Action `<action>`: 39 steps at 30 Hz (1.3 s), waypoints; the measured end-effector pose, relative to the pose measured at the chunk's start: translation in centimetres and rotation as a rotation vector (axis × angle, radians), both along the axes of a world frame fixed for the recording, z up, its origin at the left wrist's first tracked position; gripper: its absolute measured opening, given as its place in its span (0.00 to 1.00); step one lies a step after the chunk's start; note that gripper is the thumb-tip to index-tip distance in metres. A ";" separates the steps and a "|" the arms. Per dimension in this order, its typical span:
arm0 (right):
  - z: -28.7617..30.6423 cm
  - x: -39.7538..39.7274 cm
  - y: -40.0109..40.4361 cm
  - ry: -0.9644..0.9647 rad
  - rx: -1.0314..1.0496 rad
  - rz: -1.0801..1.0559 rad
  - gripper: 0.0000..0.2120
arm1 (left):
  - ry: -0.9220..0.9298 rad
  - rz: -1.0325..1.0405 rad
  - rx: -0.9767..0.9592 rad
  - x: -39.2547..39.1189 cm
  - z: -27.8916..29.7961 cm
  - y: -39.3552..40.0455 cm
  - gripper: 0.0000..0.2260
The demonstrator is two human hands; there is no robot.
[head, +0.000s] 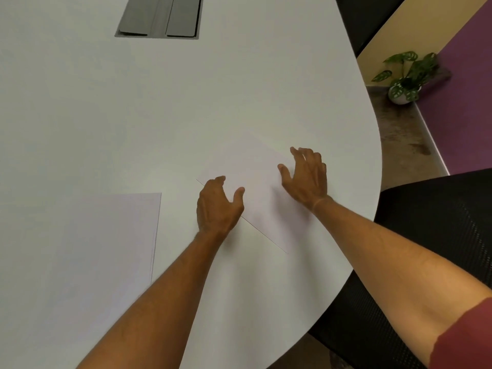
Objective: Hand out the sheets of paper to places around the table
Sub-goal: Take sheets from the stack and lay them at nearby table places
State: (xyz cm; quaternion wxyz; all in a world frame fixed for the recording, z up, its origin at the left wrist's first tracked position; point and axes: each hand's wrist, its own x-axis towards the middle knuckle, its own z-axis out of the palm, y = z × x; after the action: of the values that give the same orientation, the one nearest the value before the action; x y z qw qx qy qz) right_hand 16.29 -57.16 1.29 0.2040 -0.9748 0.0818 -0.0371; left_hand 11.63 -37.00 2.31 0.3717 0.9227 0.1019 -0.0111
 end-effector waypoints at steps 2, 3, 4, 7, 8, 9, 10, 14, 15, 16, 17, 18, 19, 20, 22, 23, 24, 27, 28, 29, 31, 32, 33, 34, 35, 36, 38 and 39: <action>0.7 -1.3 1.1 -0.021 -0.090 0.016 0.30 | -0.037 -0.137 0.112 0.1 0.4 0.8 0.30; 1.1 -1.9 1.8 -0.030 -0.125 0.022 0.31 | -0.069 -0.192 0.173 0.1 0.6 1.3 0.32; 1.4 -2.6 2.4 -0.037 -0.154 0.028 0.32 | -0.103 -0.240 0.231 0.2 0.8 1.9 0.34; 2.6 -4.5 4.2 -0.034 -0.202 0.039 0.36 | -0.165 -0.367 0.370 0.0 1.7 3.6 0.38; 3.0 -5.1 4.7 -0.032 -0.212 0.041 0.37 | -0.174 -0.401 0.404 -0.1 2.1 4.2 0.38; 3.5 -5.6 5.2 -0.034 -0.224 0.044 0.38 | -0.182 -0.428 0.432 -0.3 2.5 4.7 0.39; 4.0 -6.1 5.7 -0.040 -0.233 0.048 0.39 | -0.189 -0.449 0.457 -0.5 2.9 5.2 0.40; 5.8 -7.7 7.5 -0.079 -0.263 0.063 0.41 | -0.214 -0.491 0.512 -1.0 4.5 7.3 0.41; 6.2 -8.1 8.0 -0.086 -0.275 0.066 0.41 | -0.223 -0.493 0.522 -1.2 4.9 7.7 0.41; 6.6 -8.4 8.5 -0.092 -0.284 0.069 0.42 | -0.231 -0.495 0.533 -1.3 5.3 8.2 0.41; 7.0 -8.8 9.1 -0.097 -0.291 0.073 0.42 | -0.237 -0.497 0.543 -1.5 5.7 8.7 0.41; 7.3 -9.3 9.6 -0.102 -0.297 0.078 0.42 | -0.241 -0.499 0.553 -1.7 6.0 9.2 0.41; 7.6 -9.6 10.1 -0.105 -0.301 0.084 0.42 | -0.244 -0.500 0.562 -1.9 6.3 9.7 0.42; 7.8 -10.0 10.6 -0.104 -0.306 0.092 0.43 | -0.247 -0.500 0.569 -2.3 6.6 10.1 0.42; 8.3 -10.9 11.6 -0.100 -0.314 0.105 0.43 | -0.254 -0.492 0.579 -3.0 7.2 11.0 0.42; 8.6 -11.4 12.0 -0.104 -0.318 0.110 0.43 | -0.256 -0.488 0.586 -3.5 7.4 11.4 0.42; 8.8 -11.9 12.5 -0.108 -0.319 0.114 0.43 | -0.254 -0.486 0.593 -4.0 7.6 11.8 0.42; 9.4 -13.6 14.0 -0.125 -0.318 0.129 0.43 | -0.257 -0.473 0.600 -5.8 8.2 13.0 0.42; 9.5 -14.3 14.5 -0.131 -0.314 0.135 0.43 | -0.265 -0.468 0.603 -6.3 8.4 13.5 0.43; 9.6 -15.0 15.0 -0.134 -0.311 0.140 0.43 | -0.270 -0.466 0.605 -7.0 8.6 14.0 0.43; 9.7 -16.6 16.0 -0.138 -0.319 0.148 0.43 | -0.278 -0.460 0.610 -8.6 8.9 15.1 0.43; 9.8 -17.4 16.5 -0.141 -0.326 0.148 0.43 | -0.285 -0.455 0.612 -9.4 9.1 15.7 0.43; 9.9 -18.3 17.1 -0.144 -0.328 0.149 0.43 | -0.288 -0.450 0.616 -10.3 9.3 16.3 0.43; 10.0 -19.2 17.6 -0.149 -0.328 0.150 0.43 | -0.286 -0.448 0.625 -11.3 9.5 17.0 0.43; 10.1 -20.0 18.1 -0.161 -0.326 0.151 0.43 | -0.283 -0.445 0.634 -12.2 9.6 17.7 0.43; 10.2 -20.8 18.7 -0.177 -0.324 0.156 0.43 | -0.284 -0.439 0.641 -13.3 9.8 18.4 0.43; 10.6 -22.1 20.0 -0.194 -0.307 0.167 0.44 | -0.289 -0.431 0.652 -15.2 10.2 20.0 0.43; 10.7 -22.7 20.8 -0.196 -0.299 0.170 0.44 | -0.288 -0.424 0.659 -16.0 10.3 20.8 0.43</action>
State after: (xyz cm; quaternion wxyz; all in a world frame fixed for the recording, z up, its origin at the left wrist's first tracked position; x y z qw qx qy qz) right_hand -6.37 -36.38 12.02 0.0666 -0.9894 -0.0272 -0.1261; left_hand -4.35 -16.23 12.65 0.0564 0.9850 -0.1452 0.0748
